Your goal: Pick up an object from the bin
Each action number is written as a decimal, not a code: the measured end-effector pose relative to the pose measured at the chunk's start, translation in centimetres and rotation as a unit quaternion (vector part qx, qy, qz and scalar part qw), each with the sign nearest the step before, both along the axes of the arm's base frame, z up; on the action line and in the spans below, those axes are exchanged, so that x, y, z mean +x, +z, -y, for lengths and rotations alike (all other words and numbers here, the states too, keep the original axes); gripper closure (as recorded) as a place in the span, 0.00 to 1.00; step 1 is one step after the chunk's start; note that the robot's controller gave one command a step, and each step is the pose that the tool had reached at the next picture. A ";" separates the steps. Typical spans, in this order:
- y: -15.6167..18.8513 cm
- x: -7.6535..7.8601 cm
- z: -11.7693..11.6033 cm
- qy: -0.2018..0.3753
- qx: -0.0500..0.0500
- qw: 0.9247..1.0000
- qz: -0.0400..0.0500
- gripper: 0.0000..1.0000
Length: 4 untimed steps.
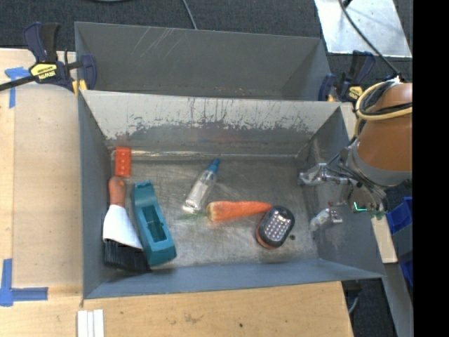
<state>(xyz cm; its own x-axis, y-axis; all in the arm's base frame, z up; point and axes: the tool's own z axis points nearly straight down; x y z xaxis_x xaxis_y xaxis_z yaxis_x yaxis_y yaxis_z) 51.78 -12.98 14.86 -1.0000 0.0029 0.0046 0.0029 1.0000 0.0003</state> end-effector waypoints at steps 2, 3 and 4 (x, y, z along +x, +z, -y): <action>-7.1 -0.9 -2.5 0.096 -0.005 0.995 0.006 1.00; -6.9 -0.1 -2.9 0.098 -0.004 0.995 0.022 0.00; -6.9 -0.1 -2.9 0.098 -0.004 0.995 0.021 0.00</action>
Offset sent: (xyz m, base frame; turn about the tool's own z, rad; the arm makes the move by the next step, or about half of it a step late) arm -0.0122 0.0303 -0.0786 -0.1960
